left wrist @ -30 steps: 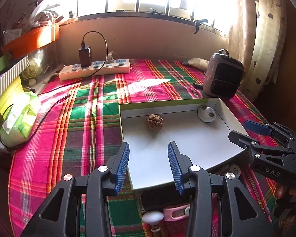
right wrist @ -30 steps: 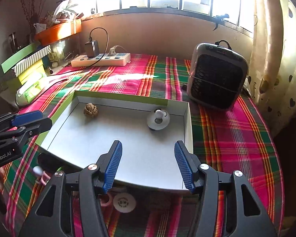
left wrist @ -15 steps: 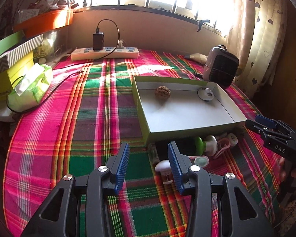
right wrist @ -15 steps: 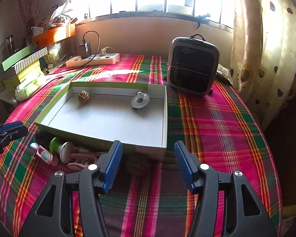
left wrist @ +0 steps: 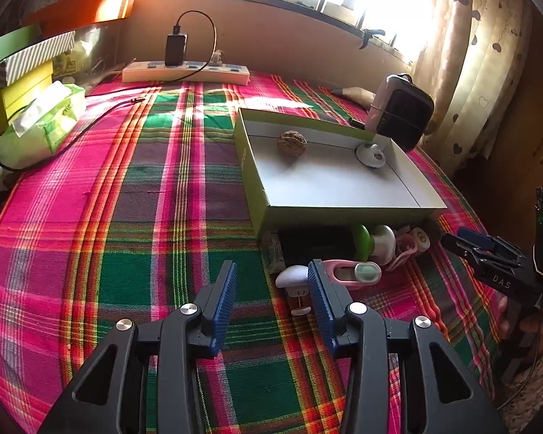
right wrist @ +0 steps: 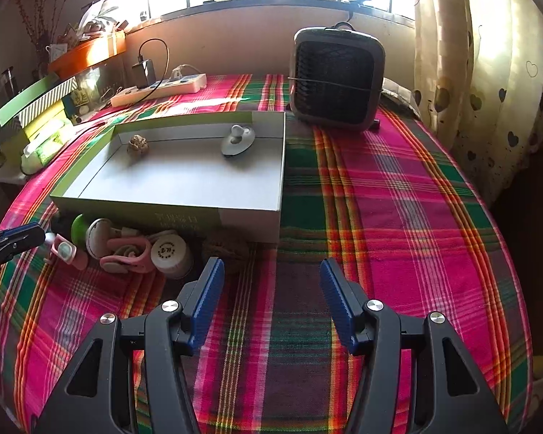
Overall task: Organize objects
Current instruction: 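Withdraw both grippers from the tray toward the remaining objects, then close the right gripper on the second walnut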
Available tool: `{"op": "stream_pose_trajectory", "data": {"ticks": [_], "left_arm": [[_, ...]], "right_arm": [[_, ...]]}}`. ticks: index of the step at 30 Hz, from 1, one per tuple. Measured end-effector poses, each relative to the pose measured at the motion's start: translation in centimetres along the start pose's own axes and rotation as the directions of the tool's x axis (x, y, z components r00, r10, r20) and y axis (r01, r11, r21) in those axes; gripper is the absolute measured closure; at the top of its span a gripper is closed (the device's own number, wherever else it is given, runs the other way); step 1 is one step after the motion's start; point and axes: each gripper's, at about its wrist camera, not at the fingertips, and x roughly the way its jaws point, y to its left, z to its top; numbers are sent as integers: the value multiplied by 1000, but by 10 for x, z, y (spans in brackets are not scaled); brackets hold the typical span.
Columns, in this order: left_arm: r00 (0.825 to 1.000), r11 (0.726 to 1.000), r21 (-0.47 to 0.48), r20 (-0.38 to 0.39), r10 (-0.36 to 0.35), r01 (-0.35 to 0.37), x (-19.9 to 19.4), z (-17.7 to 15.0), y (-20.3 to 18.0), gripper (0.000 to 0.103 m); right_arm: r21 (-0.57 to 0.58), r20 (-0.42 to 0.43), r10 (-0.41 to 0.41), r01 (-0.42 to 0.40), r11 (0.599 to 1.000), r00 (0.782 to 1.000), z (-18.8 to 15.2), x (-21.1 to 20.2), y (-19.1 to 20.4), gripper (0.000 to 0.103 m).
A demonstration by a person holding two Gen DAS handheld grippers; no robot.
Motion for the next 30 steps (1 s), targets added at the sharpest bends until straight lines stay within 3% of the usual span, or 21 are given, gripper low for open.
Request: {"op": "stream_pose_trajectory", "data": {"ticks": [14, 18, 27, 30], "left_arm": [[1000, 1000, -10, -6, -24, 23, 0, -1, 3, 64], [1000, 1000, -8, -8, -25, 25, 0, -1, 3, 64], [999, 1000, 1, -17, -28, 28, 1, -3, -1, 64], [999, 999, 5, -19, -33, 33, 1, -2, -3, 64]], "right_arm": [[-28, -40, 48, -49, 998, 998, 10, 19, 12, 47], [-17, -78, 37, -39, 999, 996, 11, 28, 11, 47], [0, -80, -3, 3, 1000, 997, 10, 27, 3, 47], [1, -79, -7, 7, 1000, 997, 10, 26, 2, 56]]}}
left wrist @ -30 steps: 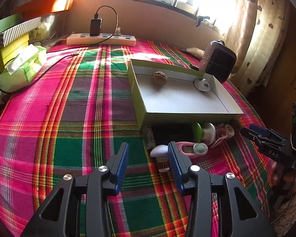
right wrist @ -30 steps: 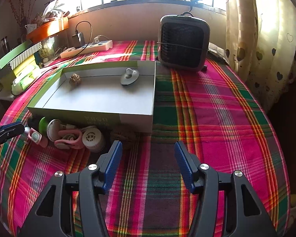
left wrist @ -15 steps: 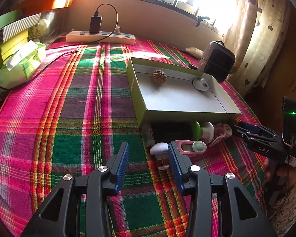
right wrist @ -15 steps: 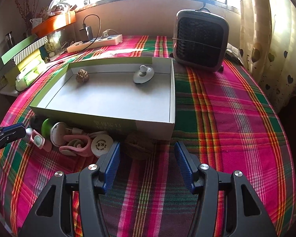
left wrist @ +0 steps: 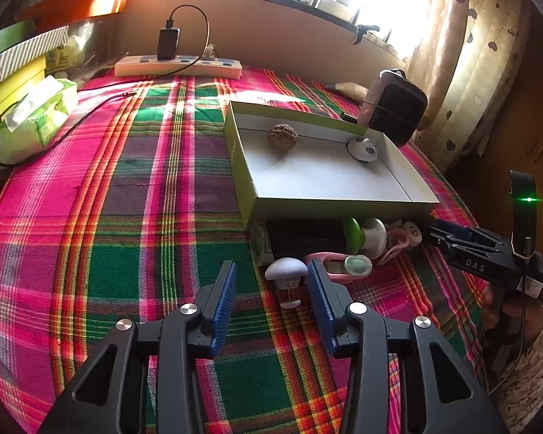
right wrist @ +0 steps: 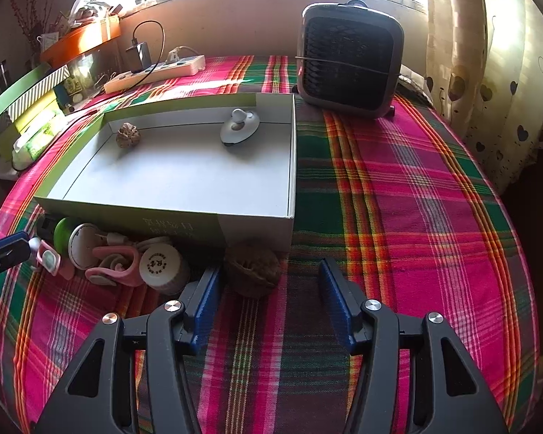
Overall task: Organize objects
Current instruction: 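Close the right gripper on the second walnut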
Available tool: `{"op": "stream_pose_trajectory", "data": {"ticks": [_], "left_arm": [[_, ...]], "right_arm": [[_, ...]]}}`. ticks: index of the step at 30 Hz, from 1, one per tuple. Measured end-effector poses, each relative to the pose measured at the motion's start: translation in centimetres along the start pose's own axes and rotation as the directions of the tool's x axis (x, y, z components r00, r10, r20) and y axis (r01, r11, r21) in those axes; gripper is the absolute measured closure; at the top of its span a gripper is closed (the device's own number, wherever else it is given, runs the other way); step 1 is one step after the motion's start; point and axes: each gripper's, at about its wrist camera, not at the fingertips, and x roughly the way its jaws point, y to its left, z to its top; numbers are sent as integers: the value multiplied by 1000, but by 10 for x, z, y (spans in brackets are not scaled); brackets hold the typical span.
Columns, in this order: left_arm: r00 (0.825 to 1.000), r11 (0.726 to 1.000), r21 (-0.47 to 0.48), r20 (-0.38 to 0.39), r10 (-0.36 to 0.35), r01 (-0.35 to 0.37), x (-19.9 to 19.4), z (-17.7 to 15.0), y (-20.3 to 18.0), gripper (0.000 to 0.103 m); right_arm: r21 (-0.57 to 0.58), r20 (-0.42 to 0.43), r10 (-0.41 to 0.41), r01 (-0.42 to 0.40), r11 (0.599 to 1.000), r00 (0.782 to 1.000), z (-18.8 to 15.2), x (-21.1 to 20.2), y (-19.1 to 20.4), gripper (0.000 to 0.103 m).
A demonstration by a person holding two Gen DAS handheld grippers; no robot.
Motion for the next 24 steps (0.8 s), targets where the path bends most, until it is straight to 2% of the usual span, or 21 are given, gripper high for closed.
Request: {"op": "stream_pose_trajectory", "data": {"ticks": [6, 10, 24], "left_arm": [[1000, 1000, 3, -7, -5, 5, 2, 0, -2, 64], [1000, 1000, 6, -11, -8, 8, 3, -1, -4, 64], [998, 998, -5, -1, 67, -67, 1, 0, 2, 64]], "right_arm": [[-8, 6, 1, -1, 1000, 1000, -2, -2, -1, 71], [-6, 6, 4, -4, 1000, 1000, -2, -3, -1, 71], [-7, 6, 4, -4, 1000, 1000, -2, -3, -1, 71]]}}
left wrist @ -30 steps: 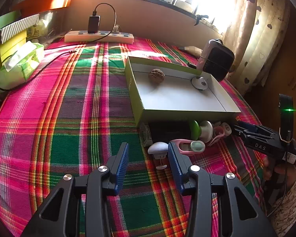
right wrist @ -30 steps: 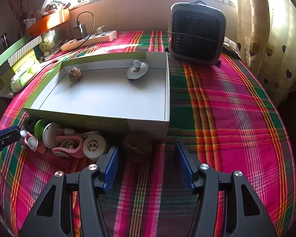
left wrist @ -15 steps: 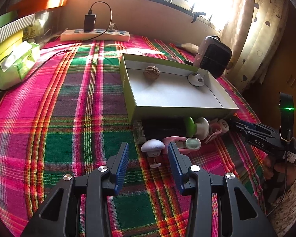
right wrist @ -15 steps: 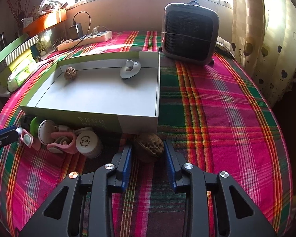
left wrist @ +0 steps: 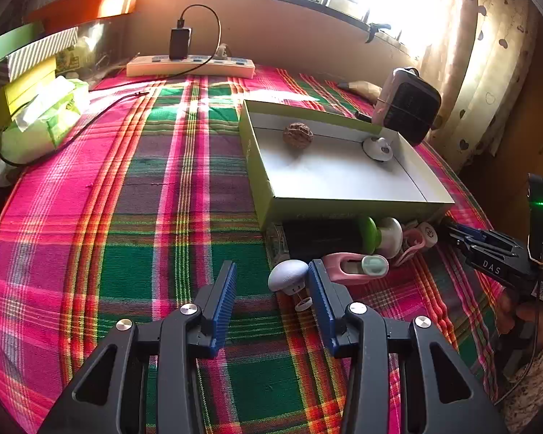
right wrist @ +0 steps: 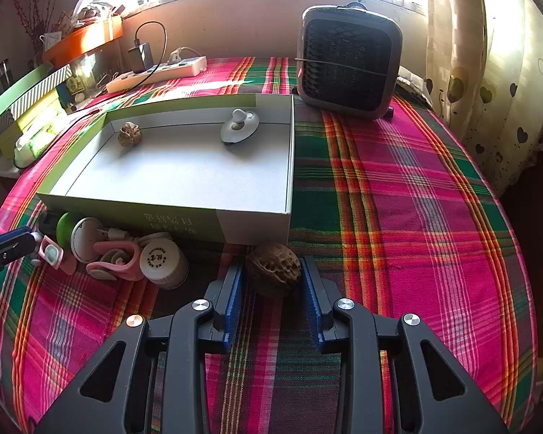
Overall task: Organize objects
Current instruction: 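Close the right gripper on the second walnut, then close the left gripper on the white mushroom-shaped knob while the right gripper holds the walnut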
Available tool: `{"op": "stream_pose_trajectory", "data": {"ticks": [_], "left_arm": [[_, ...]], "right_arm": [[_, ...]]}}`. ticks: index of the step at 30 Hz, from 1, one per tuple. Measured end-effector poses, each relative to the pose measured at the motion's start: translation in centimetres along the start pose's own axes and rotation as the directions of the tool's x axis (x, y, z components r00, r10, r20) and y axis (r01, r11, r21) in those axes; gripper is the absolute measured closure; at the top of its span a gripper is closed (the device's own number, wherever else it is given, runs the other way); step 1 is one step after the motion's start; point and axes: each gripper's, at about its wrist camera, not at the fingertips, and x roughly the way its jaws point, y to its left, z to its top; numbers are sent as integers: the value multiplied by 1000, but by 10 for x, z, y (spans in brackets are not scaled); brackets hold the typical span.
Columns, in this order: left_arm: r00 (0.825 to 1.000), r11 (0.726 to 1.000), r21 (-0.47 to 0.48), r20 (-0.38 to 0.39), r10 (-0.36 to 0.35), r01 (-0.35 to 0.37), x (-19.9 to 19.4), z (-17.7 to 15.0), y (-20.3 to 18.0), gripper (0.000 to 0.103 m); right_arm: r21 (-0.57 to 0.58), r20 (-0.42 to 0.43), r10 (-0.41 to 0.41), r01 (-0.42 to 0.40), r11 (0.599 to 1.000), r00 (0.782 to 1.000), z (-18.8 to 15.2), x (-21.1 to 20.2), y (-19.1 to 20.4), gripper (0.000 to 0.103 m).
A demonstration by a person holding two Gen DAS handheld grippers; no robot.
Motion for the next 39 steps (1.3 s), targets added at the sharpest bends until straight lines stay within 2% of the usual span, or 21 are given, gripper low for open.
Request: {"op": "stream_pose_trajectory", "data": {"ticks": [5, 8, 16, 18, 23, 39], "left_arm": [[1000, 1000, 9, -19, 17, -17, 5, 0, -4, 64], [998, 998, 44, -23, 56, -55, 9, -2, -11, 64], [998, 997, 53, -20, 65, -64, 10, -1, -13, 64], [997, 996, 51, -17, 70, -69, 11, -1, -12, 66], [999, 998, 53, -19, 46, -45, 12, -1, -14, 82], [999, 997, 61, -16, 46, -45, 12, -2, -16, 83]], "right_arm": [[-1, 0, -1, 1, 1000, 1000, 0, 0, 0, 71], [2, 0, 2, -2, 1000, 1000, 0, 0, 0, 71], [4, 0, 5, -5, 1000, 1000, 0, 0, 0, 71], [5, 0, 6, -6, 1000, 1000, 0, 0, 0, 71], [7, 1, 9, -9, 1000, 1000, 0, 0, 0, 71], [12, 2, 14, -14, 1000, 1000, 1, 0, -1, 71]]}}
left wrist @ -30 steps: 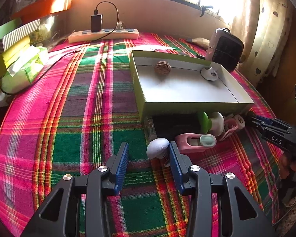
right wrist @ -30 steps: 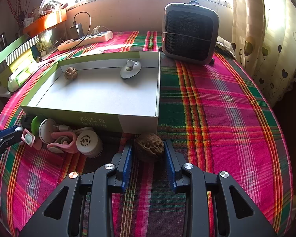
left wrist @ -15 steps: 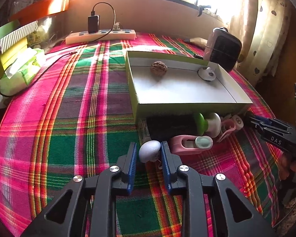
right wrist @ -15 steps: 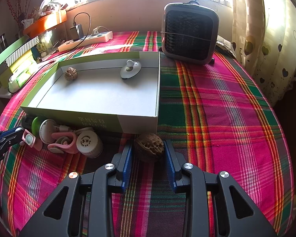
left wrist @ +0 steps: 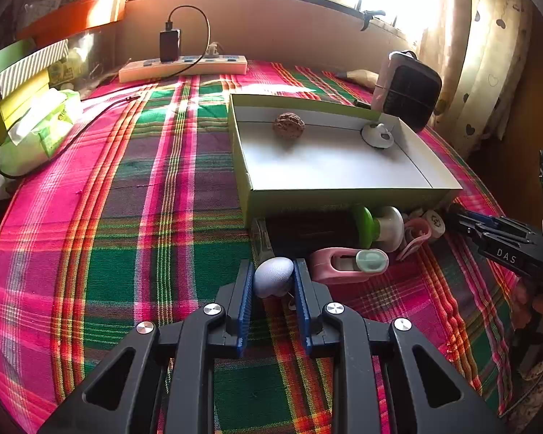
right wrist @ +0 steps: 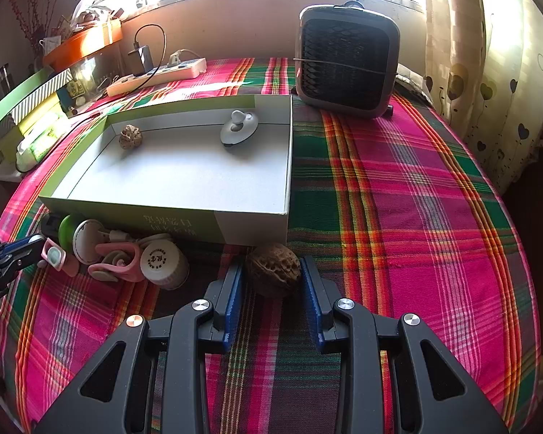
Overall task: Organize objects
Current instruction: 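Close the left gripper on the white mushroom-shaped knob while the right gripper holds the walnut, then carry the walnut and white knob over the tray with both grippers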
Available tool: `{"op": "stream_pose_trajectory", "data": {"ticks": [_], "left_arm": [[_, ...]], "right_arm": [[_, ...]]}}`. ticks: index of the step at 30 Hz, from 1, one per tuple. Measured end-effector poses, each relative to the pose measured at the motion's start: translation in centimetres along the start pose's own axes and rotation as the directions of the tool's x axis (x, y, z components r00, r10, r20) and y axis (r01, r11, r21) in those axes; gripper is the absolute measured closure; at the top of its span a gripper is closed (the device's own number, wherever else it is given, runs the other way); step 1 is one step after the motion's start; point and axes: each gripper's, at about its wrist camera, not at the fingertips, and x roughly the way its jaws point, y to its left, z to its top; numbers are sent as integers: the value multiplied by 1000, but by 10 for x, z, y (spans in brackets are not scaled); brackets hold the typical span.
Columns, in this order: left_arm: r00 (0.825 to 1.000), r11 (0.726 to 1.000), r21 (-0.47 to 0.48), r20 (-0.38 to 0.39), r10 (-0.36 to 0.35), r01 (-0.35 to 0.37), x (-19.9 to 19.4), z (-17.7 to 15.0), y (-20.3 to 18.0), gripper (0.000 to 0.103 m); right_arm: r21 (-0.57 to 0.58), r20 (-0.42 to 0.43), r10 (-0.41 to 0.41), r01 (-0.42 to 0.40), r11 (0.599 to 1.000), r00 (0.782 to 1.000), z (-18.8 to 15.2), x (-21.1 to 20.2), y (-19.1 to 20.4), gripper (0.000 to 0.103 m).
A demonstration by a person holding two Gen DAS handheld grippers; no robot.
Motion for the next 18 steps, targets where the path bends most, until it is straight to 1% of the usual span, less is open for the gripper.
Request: {"op": "stream_pose_trajectory", "data": {"ticks": [18], "left_arm": [[1000, 1000, 13, 15, -4, 4, -9, 4, -3, 83]], "right_arm": [[-1, 1, -2, 2, 1000, 1000, -1, -2, -1, 71]]}}
